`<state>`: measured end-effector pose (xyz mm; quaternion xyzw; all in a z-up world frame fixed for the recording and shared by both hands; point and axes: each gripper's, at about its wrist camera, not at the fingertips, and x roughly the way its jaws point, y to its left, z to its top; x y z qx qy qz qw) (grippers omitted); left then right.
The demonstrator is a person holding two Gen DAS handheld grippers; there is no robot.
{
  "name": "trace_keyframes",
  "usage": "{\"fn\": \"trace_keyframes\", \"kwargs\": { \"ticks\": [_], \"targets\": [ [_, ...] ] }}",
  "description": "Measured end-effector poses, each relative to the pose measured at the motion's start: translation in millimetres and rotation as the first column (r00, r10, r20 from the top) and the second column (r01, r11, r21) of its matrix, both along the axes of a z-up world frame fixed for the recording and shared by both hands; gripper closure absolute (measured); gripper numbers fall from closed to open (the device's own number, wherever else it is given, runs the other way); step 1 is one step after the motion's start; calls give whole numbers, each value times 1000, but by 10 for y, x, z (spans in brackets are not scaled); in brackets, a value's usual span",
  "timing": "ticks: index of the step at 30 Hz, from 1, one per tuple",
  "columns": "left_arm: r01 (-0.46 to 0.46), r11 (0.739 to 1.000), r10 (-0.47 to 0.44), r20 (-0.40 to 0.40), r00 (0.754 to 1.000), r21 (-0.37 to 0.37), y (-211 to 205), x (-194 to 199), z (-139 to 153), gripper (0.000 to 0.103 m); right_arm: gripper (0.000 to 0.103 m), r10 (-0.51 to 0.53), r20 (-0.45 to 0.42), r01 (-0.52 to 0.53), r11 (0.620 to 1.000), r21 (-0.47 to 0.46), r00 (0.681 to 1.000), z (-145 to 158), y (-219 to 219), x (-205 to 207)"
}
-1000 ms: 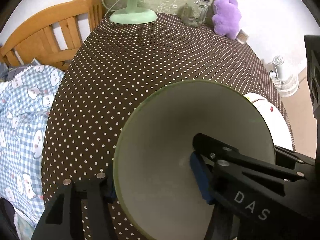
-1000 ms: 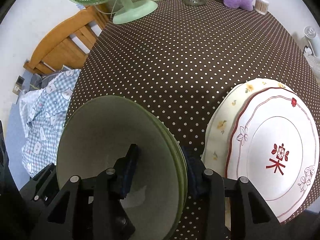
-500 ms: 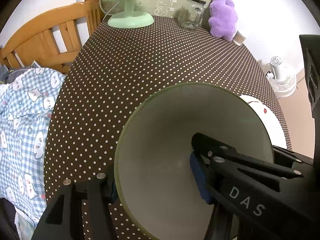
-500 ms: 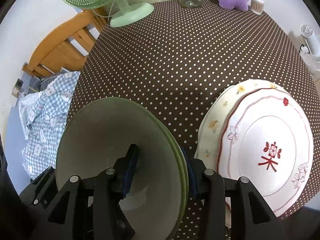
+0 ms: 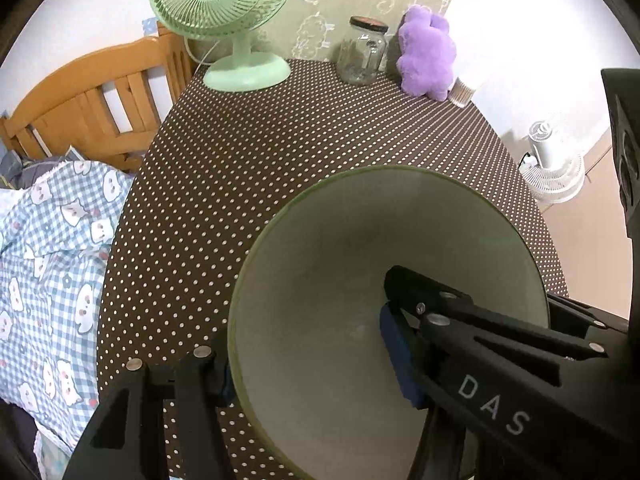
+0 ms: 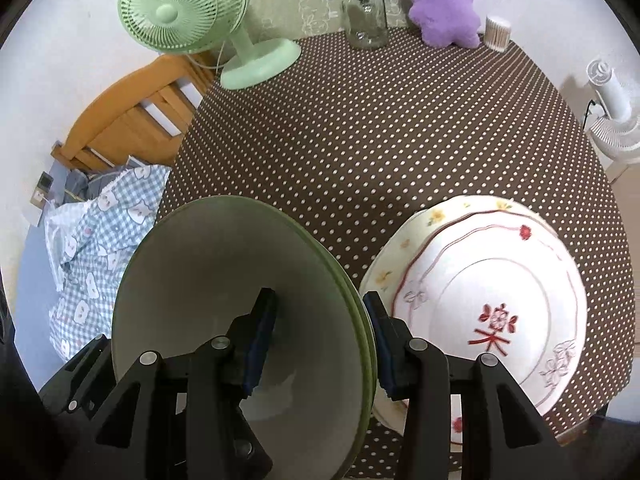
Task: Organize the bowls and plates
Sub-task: 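Lift the nested bowls with both tools and carry them over the plate stack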
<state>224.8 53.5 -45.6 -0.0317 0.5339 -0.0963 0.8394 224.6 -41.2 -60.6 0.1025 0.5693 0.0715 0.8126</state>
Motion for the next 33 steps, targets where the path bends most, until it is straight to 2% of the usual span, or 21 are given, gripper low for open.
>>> {"fn": "trace_keyframes", "kwargs": {
  "ticks": [19,33],
  "targets": [
    [8,1000,-8,36,999,12,-741,-90,189,43,55,-10,33,10,1000,15,999,219,-709,-133],
    [23,1000,-23,4,1000,6,-1276,-124,93,43,55,-29,6,29,1000,10,1000,186,-1311,-188]
  ]
}}
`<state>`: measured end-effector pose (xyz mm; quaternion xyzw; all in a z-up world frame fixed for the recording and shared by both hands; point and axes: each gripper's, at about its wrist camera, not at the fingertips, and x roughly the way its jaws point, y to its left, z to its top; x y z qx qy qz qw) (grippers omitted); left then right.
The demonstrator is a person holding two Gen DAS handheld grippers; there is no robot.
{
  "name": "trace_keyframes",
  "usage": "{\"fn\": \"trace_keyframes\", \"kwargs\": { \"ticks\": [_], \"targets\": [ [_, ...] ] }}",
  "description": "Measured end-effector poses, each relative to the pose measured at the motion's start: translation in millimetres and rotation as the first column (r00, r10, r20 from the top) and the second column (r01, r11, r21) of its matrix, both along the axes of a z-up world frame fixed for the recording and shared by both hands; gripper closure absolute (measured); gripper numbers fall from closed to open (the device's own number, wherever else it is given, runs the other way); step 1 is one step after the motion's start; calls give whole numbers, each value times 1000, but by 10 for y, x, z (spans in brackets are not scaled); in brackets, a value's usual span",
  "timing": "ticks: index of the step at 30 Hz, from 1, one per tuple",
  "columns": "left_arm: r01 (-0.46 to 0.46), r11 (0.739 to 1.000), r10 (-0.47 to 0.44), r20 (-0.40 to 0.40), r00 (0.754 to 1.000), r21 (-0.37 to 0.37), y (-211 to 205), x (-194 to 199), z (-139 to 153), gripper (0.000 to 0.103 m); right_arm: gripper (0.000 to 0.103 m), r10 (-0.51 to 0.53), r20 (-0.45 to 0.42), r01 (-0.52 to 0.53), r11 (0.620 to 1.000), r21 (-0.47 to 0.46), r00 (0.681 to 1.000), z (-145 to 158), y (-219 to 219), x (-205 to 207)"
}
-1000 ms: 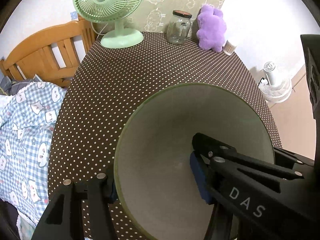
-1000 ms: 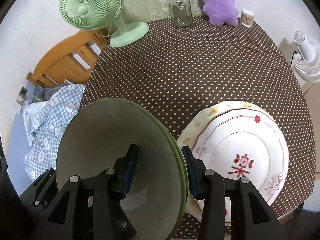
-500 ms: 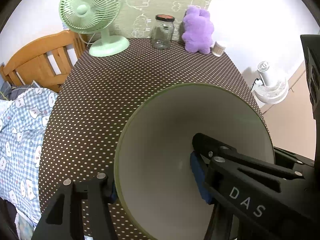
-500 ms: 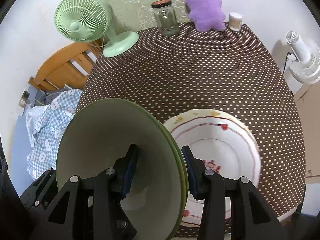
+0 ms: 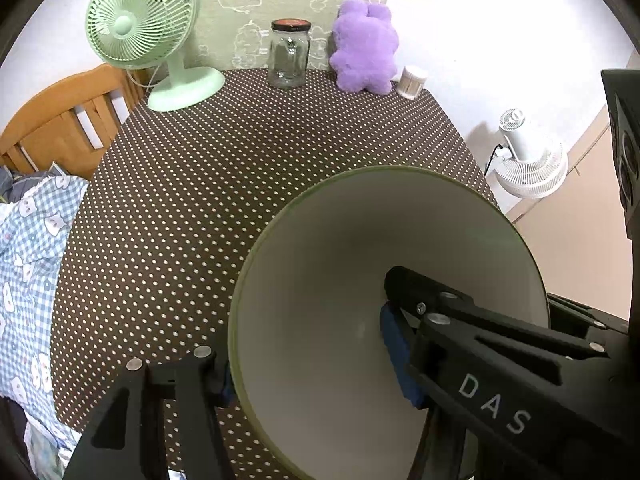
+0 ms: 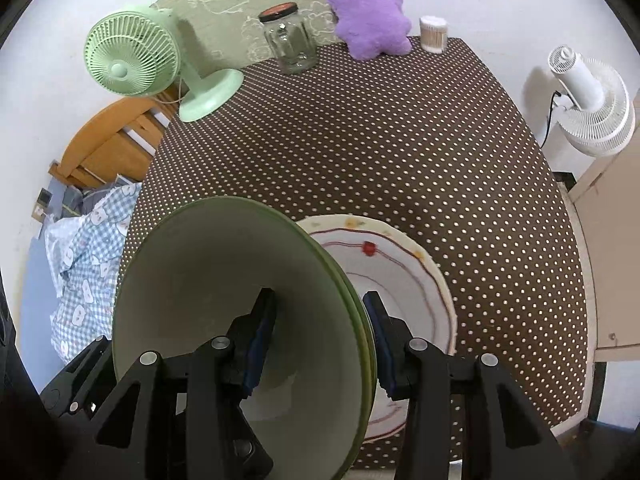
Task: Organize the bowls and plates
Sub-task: 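Lift the nested bowls with both tools and carry them over the plate stack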
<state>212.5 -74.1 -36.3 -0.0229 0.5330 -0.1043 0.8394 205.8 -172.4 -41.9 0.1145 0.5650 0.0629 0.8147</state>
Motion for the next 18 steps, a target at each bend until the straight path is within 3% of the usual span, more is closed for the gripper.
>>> {"fn": "trace_keyframes", "kwargs": {
  "ticks": [18],
  "targets": [
    [-62,998,62,-121,991,7,-196,134,-307,43,55,47,-104,-46,999,11,993,-400,-158,141]
  ]
}}
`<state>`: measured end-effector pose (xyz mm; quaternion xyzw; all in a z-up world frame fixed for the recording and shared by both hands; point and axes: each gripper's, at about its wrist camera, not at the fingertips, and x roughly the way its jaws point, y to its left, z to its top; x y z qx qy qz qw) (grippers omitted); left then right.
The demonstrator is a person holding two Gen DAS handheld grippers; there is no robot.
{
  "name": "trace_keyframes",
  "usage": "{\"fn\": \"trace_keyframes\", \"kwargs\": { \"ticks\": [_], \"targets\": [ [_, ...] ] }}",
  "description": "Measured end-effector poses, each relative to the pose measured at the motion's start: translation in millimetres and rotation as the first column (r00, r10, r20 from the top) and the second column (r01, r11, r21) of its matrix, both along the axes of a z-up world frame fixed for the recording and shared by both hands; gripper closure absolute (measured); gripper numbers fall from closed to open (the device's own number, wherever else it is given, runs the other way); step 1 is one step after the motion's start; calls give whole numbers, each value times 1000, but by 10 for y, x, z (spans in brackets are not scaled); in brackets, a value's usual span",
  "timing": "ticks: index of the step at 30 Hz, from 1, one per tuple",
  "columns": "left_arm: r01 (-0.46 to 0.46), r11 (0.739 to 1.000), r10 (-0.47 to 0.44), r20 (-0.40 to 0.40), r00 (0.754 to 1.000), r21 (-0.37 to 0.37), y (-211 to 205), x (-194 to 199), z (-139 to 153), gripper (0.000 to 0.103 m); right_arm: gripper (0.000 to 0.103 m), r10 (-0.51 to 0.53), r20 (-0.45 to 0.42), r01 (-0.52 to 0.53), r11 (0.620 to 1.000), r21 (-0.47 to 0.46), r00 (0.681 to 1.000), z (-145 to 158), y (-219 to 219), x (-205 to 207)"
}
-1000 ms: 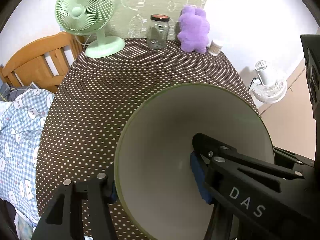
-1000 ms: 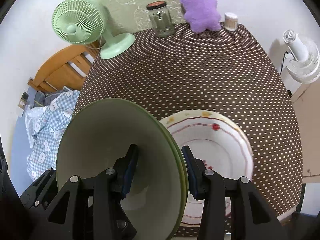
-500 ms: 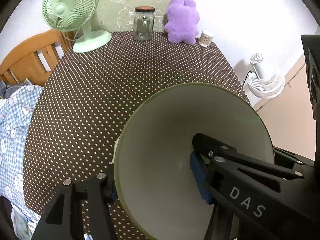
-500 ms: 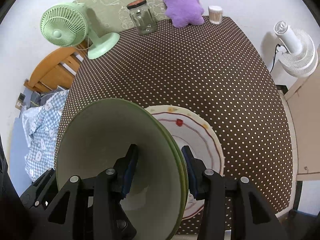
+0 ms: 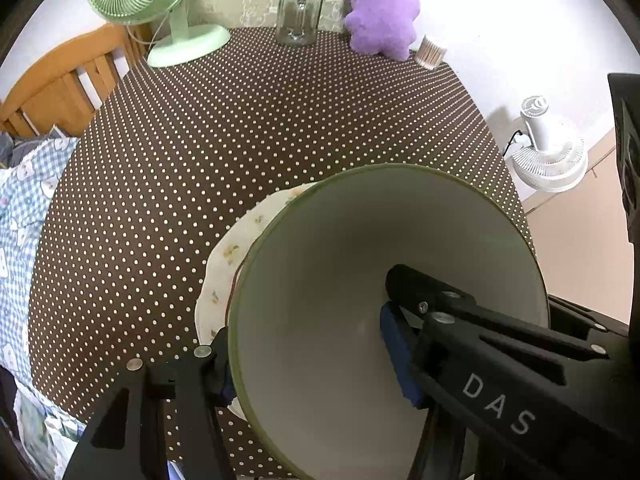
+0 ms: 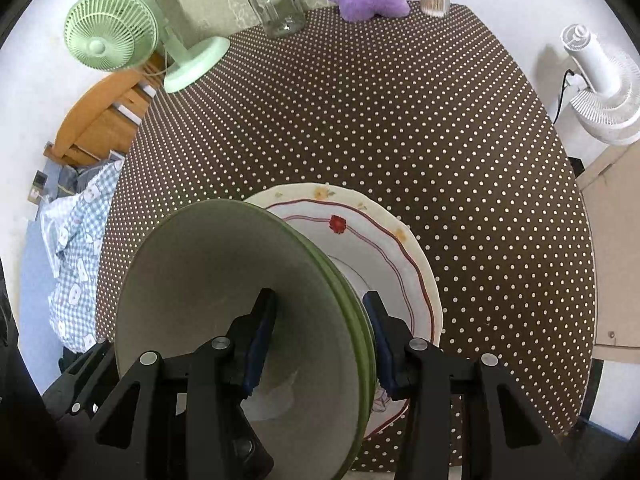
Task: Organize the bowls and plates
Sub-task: 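Lift the nested bowls with both tools and carry them over the plate stack, then lower the nested bowls onto the red-pattern plate with both tools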
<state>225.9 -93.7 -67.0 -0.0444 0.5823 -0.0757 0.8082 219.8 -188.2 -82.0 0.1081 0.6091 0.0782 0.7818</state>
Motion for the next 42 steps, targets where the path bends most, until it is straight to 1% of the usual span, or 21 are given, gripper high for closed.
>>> {"fn": "trace_keyframes", "kwargs": {
  "ticks": [3,9,17,24,26,29,31,32,34,36,38,39,42],
  "targets": [
    [-3,1000,3,-1,1000,4,-41,32,-13,43,55,4,-10,-4,1000,-1,1000,-51,-19,29],
    [-5,1000,5,-2,1000,8,-52,95,-14,43,55,17,1,-17,1000,-18,1000,-60,-7,65],
    [-3,1000,3,-8,1000,-1,-22,80,-27,43,55,28,14,-27,999,-32,1000,-40,13,38],
    [25,1000,-25,-11,1000,0,-16,32,-31,42,55,11,15,-10,999,-47,1000,-21,41,-19],
    [38,999,-38,-11,999,5,-24,27,-29,38,55,7,20,-6,998,-69,1000,-1,52,-45],
    [45,999,-45,-6,999,4,-23,18,-25,32,55,6,29,-4,997,-78,1000,25,60,-65],
    [50,999,-50,-1,999,7,-19,16,-21,26,55,3,38,1,996,-90,999,47,52,-80],
    [53,999,-53,-2,999,7,-17,18,-20,25,55,0,41,4,996,-94,999,56,49,-84],
    [60,998,-60,0,998,12,-15,17,-12,22,52,-7,44,12,994,-107,999,69,50,-92],
    [63,998,-64,5,998,27,-7,15,9,20,41,-20,49,27,992,-126,999,79,40,-101],
    [70,997,-71,23,997,42,8,0,49,19,36,-37,60,45,990,-132,998,103,20,-117],
    [75,996,-76,36,996,45,16,-14,76,19,34,-43,68,52,990,-133,997,122,16,-130],
    [93,994,-96,69,993,50,55,-56,165,17,31,-50,98,64,987,-150,994,212,38,-171]
  ]
}}
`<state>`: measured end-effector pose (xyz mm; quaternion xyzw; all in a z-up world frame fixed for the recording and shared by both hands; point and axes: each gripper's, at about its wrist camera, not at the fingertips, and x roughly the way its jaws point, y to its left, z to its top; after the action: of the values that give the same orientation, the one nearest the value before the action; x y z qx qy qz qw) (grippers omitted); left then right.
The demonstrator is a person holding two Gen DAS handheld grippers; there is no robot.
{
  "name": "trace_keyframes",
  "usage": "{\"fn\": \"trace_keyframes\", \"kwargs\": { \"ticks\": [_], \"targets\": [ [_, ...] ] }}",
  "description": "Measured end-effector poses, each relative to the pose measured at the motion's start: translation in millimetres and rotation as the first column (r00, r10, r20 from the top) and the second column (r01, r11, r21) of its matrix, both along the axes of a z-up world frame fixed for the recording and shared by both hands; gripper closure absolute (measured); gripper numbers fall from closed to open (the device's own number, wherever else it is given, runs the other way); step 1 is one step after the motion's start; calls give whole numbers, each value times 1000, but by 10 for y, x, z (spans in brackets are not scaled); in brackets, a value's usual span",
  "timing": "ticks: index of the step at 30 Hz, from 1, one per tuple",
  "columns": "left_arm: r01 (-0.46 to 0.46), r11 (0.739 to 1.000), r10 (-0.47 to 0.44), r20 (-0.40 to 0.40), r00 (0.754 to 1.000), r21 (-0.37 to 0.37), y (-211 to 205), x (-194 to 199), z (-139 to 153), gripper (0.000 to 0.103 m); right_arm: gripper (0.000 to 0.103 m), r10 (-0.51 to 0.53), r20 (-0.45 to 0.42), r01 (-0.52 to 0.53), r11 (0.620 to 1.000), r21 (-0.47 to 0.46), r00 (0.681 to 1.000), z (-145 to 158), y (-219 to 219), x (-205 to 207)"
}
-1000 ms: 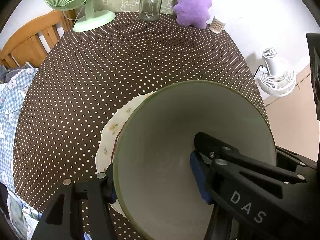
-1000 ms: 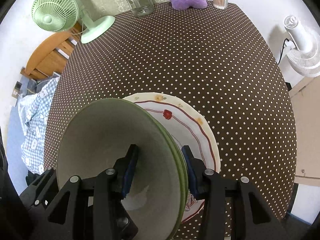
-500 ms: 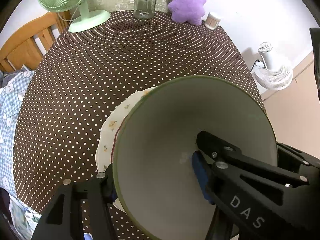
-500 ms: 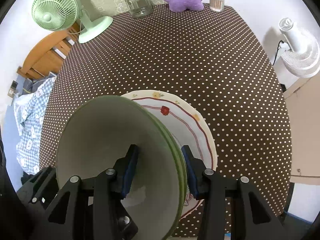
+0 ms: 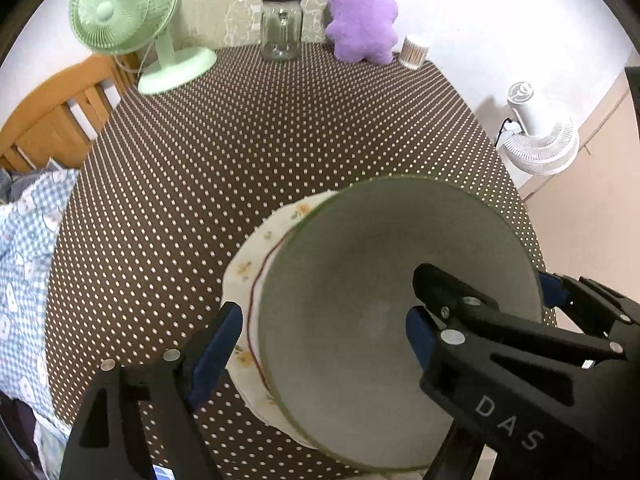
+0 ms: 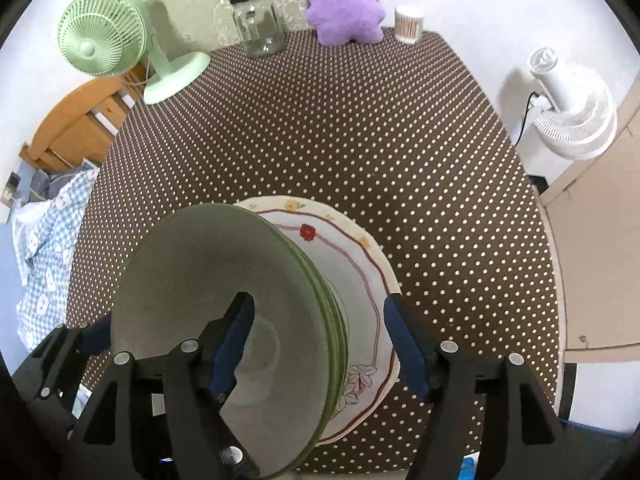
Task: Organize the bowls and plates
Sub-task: 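Lower the nested bowls onto the red-pattern plate with both tools, then open both tools and pull them back from the stacked dishes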
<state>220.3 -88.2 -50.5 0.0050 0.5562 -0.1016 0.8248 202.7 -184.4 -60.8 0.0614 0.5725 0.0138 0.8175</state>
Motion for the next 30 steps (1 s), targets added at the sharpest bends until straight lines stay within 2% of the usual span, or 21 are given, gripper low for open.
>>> {"fn": "trace_keyframes", "kwargs": {
  "ticks": [10,14,19,26,30],
  "targets": [
    [46,999,-47,160,986,11,413,-205,352,17,27,-38,165,46,998,-42,986,411,301,-263],
    [51,998,-55,223,973,26,653,-280,471,17,26,-99,221,113,992,-50,970,523,436,-425],
    [49,998,-56,279,959,32,873,-357,571,17,26,-122,292,154,984,-88,949,675,583,-636],
    [13,999,-29,405,914,41,1080,-659,709,13,26,-102,388,145,986,-83,916,861,782,-926],
    [-17,999,-8,464,886,49,1203,-864,680,8,26,-74,436,121,989,-81,897,831,892,-1084]
  ]
}}
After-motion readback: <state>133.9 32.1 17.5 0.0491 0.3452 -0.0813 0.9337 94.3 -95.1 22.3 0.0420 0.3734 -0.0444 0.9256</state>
